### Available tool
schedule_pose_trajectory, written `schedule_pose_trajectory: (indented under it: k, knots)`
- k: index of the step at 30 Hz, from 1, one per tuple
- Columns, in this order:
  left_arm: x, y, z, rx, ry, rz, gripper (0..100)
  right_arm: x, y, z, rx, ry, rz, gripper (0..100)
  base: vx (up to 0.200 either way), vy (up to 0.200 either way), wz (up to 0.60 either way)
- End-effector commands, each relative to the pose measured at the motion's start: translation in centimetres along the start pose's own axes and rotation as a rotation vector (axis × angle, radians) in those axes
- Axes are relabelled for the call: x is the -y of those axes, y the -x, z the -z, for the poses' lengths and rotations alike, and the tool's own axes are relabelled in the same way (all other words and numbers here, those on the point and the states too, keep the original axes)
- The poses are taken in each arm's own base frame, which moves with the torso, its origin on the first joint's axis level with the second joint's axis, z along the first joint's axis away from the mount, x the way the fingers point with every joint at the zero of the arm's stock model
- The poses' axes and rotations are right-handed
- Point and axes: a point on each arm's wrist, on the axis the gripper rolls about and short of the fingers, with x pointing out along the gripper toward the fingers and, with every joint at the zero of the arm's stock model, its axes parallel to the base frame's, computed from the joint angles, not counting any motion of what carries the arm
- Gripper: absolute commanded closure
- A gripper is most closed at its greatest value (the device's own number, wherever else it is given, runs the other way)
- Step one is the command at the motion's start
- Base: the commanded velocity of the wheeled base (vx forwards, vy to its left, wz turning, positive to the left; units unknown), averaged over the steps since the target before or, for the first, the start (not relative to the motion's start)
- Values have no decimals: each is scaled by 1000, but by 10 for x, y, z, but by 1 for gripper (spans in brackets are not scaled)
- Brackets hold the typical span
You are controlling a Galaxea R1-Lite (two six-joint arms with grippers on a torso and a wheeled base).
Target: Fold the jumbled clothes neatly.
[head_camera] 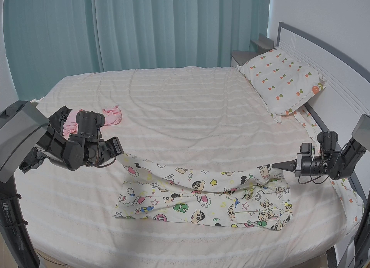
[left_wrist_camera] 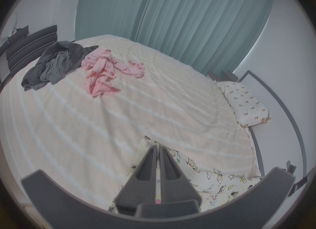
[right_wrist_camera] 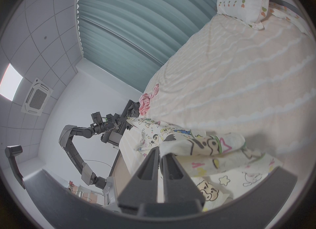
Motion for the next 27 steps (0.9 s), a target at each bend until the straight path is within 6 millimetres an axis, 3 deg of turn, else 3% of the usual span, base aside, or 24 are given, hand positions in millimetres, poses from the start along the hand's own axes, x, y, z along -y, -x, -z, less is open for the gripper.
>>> schedule_pose_trajectory:
  k: [1,4,19,25,26,27]
  knots:
    - [-14,-21,38,-119,-18,-72,100,21,-8,27,-56,-60,30,100,0,0,0]
    - [-20,-26,50,-160,-14,-95,100,24,-5,38,-72,-96,46,100,0,0,0]
    - [-26,-24,56,-182,40,-115,100,7,21,62,-89,-204,148,100,0,0,0]
    - [-30,-22,62,-195,41,-118,100,8,23,58,-56,-150,304,100,0,0,0]
    - [-30,-22,62,-191,43,-114,100,4,25,53,-39,-113,326,0,0,0,0]
    - [-30,-22,63,-189,45,-113,100,2,27,50,-31,-100,332,0,0,0,0]
